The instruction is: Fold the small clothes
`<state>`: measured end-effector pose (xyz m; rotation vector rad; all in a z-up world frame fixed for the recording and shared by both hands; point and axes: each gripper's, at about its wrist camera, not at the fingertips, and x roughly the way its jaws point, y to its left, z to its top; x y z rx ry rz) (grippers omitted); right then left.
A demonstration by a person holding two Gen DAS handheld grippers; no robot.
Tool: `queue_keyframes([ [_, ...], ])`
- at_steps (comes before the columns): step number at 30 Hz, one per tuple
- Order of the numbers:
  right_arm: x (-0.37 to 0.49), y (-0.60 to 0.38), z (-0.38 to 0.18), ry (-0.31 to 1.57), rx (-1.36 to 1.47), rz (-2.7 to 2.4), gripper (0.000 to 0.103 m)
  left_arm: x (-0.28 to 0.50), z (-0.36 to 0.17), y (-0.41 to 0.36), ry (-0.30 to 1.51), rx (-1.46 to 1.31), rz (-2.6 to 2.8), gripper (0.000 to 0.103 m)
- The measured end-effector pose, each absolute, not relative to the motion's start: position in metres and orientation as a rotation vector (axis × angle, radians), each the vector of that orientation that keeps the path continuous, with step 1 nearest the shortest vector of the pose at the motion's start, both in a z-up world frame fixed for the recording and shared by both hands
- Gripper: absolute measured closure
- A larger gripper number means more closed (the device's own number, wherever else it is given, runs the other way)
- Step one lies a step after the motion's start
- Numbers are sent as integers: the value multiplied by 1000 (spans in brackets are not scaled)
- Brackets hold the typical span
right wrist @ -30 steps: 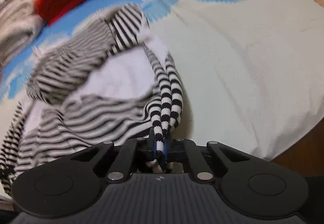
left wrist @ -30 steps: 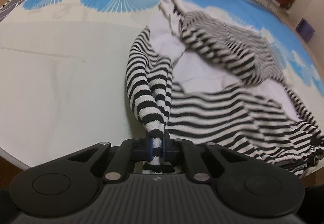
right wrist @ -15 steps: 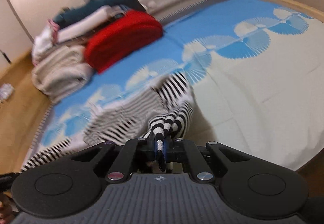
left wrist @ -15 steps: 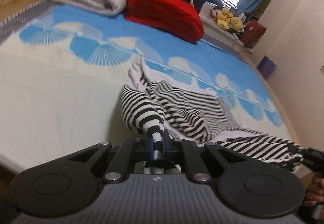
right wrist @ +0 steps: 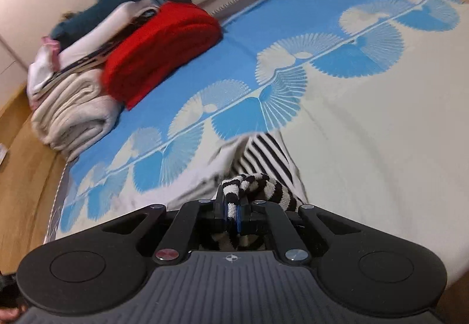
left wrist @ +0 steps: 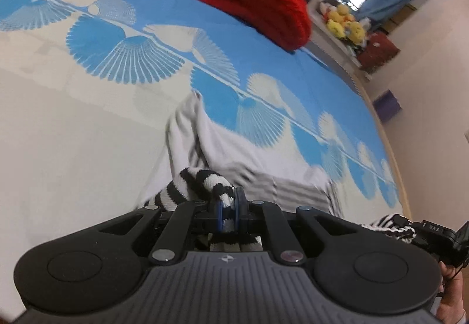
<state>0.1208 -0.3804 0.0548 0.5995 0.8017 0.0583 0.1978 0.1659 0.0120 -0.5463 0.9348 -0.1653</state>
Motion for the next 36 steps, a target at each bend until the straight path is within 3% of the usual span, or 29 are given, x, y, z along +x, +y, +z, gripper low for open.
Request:
queue_keyframes([
  [2, 166, -377, 38, 807, 596, 50, 95, 227, -13, 175, 930, -633, -143, 92],
  [4, 192, -378, 18, 808, 618, -10, 90, 242, -35, 183, 939, -662, -98, 78],
  [6, 209, -375, -6, 813, 574, -41, 90, 253, -43, 190, 979, -711, -40, 78],
  [9, 225, -378, -24, 899, 613, -104, 81, 258, -30, 184, 909, -681, -126, 75],
  [13, 223, -392, -13, 846, 644, -97, 72, 254, -30, 164, 937, -570, -199, 71],
  [17, 211, -402, -9, 817, 644, -67, 71, 250, -37, 146, 964, -483, -210, 71],
  [21, 197, -389, -18, 908, 580, 66, 68, 243, -39, 123, 965, -395, -207, 54],
  [25, 185, -370, -19, 971, 510, 248, 50, 246, -40, 102, 949, -255, -164, 38],
  [29, 182, -356, -27, 1068, 435, 367, 50, 254, -45, 86, 952, -170, -139, 37],
  [36, 195, -343, -37, 1067, 323, 299, 50, 274, -60, 68, 930, -8, -106, 37],
])
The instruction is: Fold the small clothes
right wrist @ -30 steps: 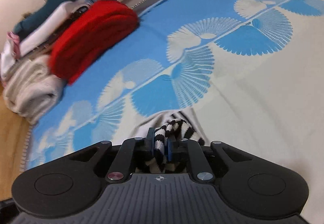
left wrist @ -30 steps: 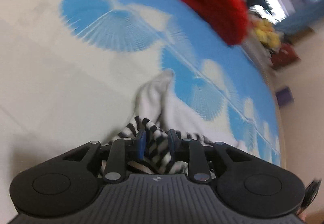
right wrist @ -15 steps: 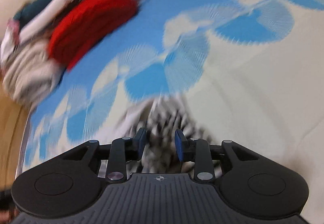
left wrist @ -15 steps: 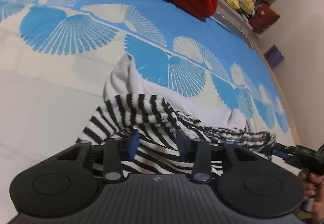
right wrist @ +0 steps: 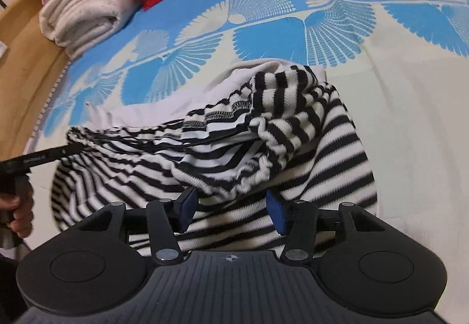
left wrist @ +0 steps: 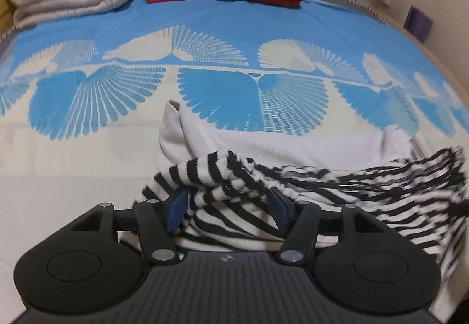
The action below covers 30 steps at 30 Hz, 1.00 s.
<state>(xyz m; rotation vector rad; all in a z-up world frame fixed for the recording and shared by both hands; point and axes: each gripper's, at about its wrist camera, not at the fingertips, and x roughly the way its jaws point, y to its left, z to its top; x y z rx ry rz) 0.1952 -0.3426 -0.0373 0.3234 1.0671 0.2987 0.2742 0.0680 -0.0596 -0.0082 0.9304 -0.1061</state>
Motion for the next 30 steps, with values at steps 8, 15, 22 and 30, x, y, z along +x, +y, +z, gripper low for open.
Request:
queue_keyframes([
  [8, 225, -320, -33, 942, 239, 253, 88, 302, -63, 91, 926, -96, -69, 82],
  [15, 255, -312, -16, 760, 266, 178, 95, 303, -21, 113, 632, -201, -15, 92],
  [22, 293, -287, -37, 814, 165, 116, 94, 343, -73, 113, 927, -184, 66, 92],
  [30, 308, -275, -44, 739, 149, 122, 91, 355, -70, 121, 865, -249, 108, 92],
])
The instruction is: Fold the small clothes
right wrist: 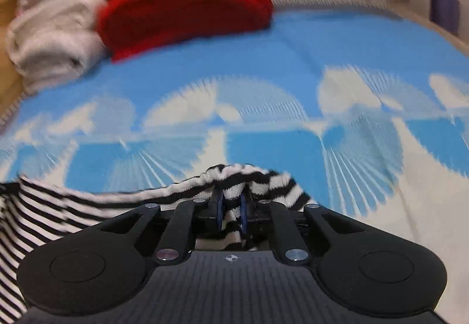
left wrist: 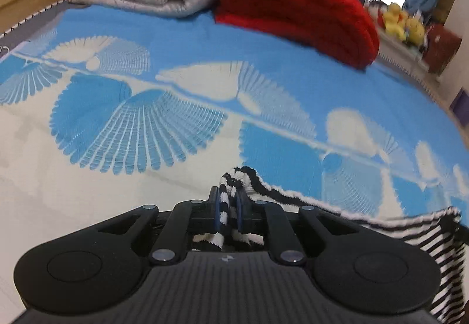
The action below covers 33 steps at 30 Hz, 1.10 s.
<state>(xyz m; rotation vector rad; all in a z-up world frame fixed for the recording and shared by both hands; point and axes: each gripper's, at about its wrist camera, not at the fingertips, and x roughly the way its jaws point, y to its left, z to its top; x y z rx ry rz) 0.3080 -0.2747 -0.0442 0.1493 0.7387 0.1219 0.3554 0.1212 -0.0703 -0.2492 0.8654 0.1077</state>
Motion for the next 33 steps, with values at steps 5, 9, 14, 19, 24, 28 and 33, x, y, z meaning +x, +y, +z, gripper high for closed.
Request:
queue_keyframes([
  [5, 323, -281, -83, 917, 101, 81, 91, 361, -90, 126, 1010, -263, 89, 69],
  [9, 315, -294, -48, 853, 152, 132, 80, 355, -66, 140, 958, -325, 50, 59],
  [14, 305, -341, -20, 702, 187, 78, 53, 354, -57, 153, 930, -382, 24, 54],
  [19, 313, -373, -46, 824, 312, 74, 53, 359, -66, 152, 975, -411, -28, 54],
  [24, 322, -360, -54, 885, 272, 147, 54, 362, -80, 137, 1006, -297, -36, 54],
  [28, 321, -352, -60, 913, 222, 141, 58, 363, -83, 137, 990, -271, -25, 58],
  [33, 320, -354, -50, 868, 279, 135, 77, 363, -77, 143, 976, -293, -39, 59],
])
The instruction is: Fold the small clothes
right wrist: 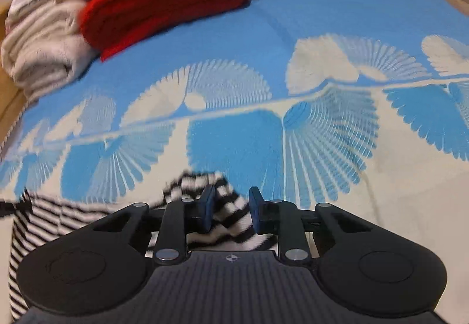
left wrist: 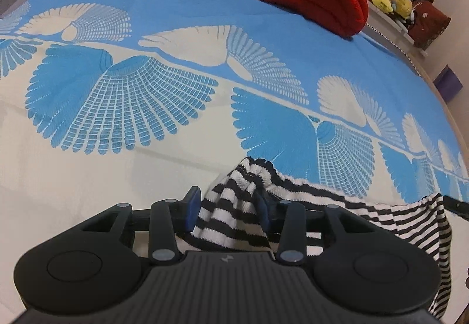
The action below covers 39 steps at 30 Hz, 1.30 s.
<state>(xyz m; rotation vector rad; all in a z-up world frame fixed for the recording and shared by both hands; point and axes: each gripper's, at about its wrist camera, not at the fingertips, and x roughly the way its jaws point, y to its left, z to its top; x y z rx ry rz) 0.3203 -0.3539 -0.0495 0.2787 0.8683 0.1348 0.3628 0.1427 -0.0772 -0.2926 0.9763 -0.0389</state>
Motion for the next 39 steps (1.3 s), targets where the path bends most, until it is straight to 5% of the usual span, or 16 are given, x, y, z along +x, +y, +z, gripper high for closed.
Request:
queue_keyframes([
  [3, 320, -357, -41, 828, 305, 160, 72, 364, -77, 141, 984, -275, -62, 59],
  [5, 321, -353, -43, 842, 285, 189, 49, 365, -79, 138, 996, -253, -74, 59],
  [7, 322, -343, -50, 872, 214, 205, 49, 365, -82, 135, 1004, -220, -80, 60],
  [8, 324, -338, -55, 898, 171, 199, 54, 364, -82, 135, 998, -208, -78, 65],
  [9, 326, -336, -59, 915, 150, 187, 64, 364, -80, 136, 982, -207, -78, 84],
  [10, 327, -336, -61, 916, 150, 173, 88, 363, -77, 139, 959, -230, -82, 93],
  [13, 329, -347, -46, 797, 238, 102, 96, 360, -63, 143, 860, -277, -82, 93],
  [17, 331, -336, -43, 728, 182, 60, 95, 363, -78, 123, 908, -137, -76, 91],
  [21, 342, -326, -84, 931, 91, 37, 87, 358, -91, 122, 1010, -59, -60, 60],
  [23, 333, -330, -79, 923, 103, 3, 66, 348, -76, 129, 994, -77, -65, 59],
  [25, 321, -340, -68, 916, 150, -10, 60, 335, -65, 138, 995, -121, -82, 59],
  [39, 181, -397, -77, 1112, 400, -45, 57, 199, -87, 166, 1196, -281, -126, 59],
])
